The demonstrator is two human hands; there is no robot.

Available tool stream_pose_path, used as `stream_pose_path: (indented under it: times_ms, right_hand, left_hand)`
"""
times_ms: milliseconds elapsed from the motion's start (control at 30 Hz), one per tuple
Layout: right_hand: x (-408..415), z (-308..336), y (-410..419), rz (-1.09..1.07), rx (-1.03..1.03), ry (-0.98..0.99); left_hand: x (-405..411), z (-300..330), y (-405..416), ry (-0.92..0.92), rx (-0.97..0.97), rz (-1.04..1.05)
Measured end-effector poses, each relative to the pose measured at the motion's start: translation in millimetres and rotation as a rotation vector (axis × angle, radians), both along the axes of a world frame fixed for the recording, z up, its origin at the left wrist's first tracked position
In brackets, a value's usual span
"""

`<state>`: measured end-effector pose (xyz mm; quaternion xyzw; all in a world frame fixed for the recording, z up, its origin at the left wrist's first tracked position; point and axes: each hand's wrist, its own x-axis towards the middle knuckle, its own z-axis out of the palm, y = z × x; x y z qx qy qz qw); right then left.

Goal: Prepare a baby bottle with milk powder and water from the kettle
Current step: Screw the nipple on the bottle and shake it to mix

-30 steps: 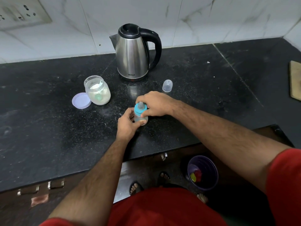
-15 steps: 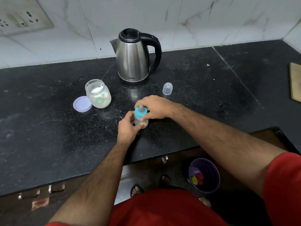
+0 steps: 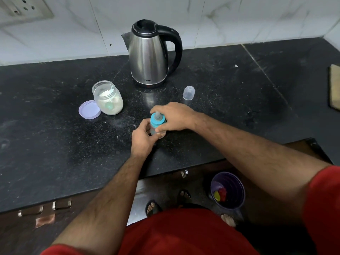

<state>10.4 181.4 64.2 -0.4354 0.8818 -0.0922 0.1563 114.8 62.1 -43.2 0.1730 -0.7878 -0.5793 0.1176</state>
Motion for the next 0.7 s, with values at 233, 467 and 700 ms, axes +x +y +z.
stream_pose_path:
  times_ms: [233,467,700]
  right_hand:
    - [8.1,-14.8,4.5,-0.032,-0.117,0.040]
    - [31.2,-33.2,1.9,-0.229,-0.272,0.082]
    - [42.2,-31.4,-1.5,-0.371,-0.331,-0.007]
  left_hand:
    - [1.4,-0.1,3.1,-0.012,-0.003,0.023]
    - [2.0,-0.1,6.1,-0.060,-0.112,0.074]
    - [3.7,0.5,3.0,-0.056,-0.118,0.055]
